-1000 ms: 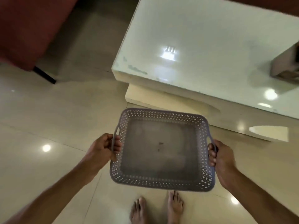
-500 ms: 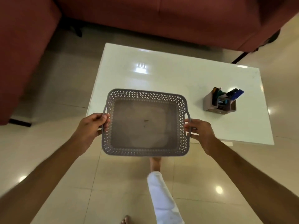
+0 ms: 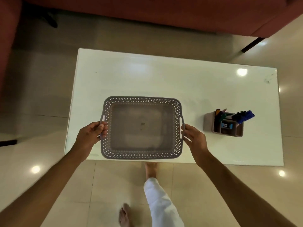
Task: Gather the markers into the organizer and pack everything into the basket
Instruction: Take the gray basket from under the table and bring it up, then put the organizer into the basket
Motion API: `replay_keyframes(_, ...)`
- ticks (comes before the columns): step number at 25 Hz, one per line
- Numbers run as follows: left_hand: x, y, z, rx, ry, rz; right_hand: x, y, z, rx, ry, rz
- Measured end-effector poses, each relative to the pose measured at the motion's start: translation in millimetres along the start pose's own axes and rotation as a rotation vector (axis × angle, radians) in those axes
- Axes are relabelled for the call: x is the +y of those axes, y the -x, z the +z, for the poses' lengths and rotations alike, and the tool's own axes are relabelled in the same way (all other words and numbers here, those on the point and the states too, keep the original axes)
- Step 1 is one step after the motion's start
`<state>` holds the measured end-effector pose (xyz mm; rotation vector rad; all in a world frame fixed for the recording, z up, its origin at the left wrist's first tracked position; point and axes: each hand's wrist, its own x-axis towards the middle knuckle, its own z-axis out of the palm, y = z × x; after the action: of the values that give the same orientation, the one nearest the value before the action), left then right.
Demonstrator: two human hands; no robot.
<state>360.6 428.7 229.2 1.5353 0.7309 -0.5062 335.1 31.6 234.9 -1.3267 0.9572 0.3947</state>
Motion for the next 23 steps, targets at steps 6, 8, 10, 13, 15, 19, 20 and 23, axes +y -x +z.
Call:
replay_keyframes(6, 12.8, -16.1, 5.0, -0.008, -0.015, -0.028, 21.6, 8.6, -60.3, 0.347, -0.139, 0.252)
replay_keyframes(8, 13.7, -15.8, 3.7, -0.020, -0.028, -0.031, 11.3, 6.6, -82.4, 0.394, -0.274, 0.297)
replay_keyframes(10, 15.4, -14.4, 3.9, -0.024, -0.030, -0.040, -3.6, -1.3, -95.9, 0.322, -0.350, 0.283)
replay_keyframes(13, 16.8, -15.4, 4.1, -0.013, -0.033, -0.051, -19.7, -21.9, -93.7, 0.249, -0.377, 0.316)
replay_keyframes(15, 16.7, -16.5, 3.2, -0.004, -0.051, -0.057, -27.5, -35.6, -83.5, 0.273, -0.408, 0.353)
replay_keyframes(19, 18.1, -18.6, 2.0, 0.009, -0.095, -0.065, -32.7, -57.6, -67.4, 0.399, -0.457, 0.372)
replay_keyframes(20, 18.4, -19.1, 2.9, 0.009, -0.105, -0.066, -34.7, -59.9, -66.9, 0.430, -0.458, 0.355)
replay_keyframes(23, 21.1, -18.7, 0.8, 0.055, -0.101, -0.074, -38.6, -54.7, -62.3, 0.493, -0.407, 0.324)
